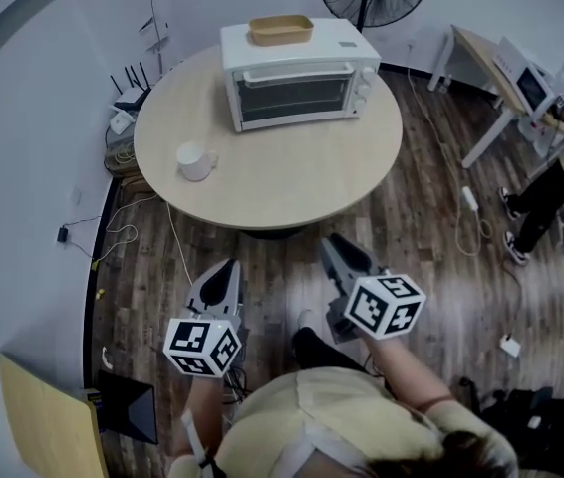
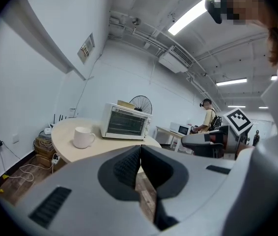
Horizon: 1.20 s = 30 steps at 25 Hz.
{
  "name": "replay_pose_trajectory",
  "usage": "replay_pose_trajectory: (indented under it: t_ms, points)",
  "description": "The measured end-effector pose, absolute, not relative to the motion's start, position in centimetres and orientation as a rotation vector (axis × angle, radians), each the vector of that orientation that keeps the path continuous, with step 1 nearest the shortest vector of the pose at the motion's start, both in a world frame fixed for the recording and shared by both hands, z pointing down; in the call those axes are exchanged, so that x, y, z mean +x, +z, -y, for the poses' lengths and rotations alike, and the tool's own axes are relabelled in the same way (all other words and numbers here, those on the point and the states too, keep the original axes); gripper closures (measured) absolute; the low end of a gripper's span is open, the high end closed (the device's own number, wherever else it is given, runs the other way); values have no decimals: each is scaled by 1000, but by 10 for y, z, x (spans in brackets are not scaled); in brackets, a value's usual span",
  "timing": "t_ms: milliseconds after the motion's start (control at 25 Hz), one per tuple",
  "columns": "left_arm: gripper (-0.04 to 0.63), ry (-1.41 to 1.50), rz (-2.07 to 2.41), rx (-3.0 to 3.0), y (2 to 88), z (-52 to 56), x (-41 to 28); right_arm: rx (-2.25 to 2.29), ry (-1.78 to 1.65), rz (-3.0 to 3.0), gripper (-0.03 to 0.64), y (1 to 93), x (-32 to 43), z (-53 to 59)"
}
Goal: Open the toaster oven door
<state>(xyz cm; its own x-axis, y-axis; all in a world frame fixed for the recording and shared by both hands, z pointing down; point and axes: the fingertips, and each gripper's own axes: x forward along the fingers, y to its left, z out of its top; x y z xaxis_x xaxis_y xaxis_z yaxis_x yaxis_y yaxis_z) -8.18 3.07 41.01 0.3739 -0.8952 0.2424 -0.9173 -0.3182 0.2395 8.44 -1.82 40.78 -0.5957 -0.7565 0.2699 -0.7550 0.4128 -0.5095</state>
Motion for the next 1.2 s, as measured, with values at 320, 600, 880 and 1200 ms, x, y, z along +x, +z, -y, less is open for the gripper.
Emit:
replay_pose_trajectory:
  t_ms: [320, 600, 880, 1200]
  points:
    - [591, 107, 1639, 2289, 404, 43, -72, -1342, -944, -2643, 503, 397, 88, 99]
    - [591, 134, 1755, 2200, 411, 85, -83, -1264, -992, -2619, 484, 394, 89, 152]
    - [591, 149, 1774, 2194, 403, 113, -97, -1205, -1093, -2554, 479, 381, 76, 183]
    - [591, 195, 1705, 2251, 408, 177, -104, -1271, -1151, -2415, 479, 375, 65, 221]
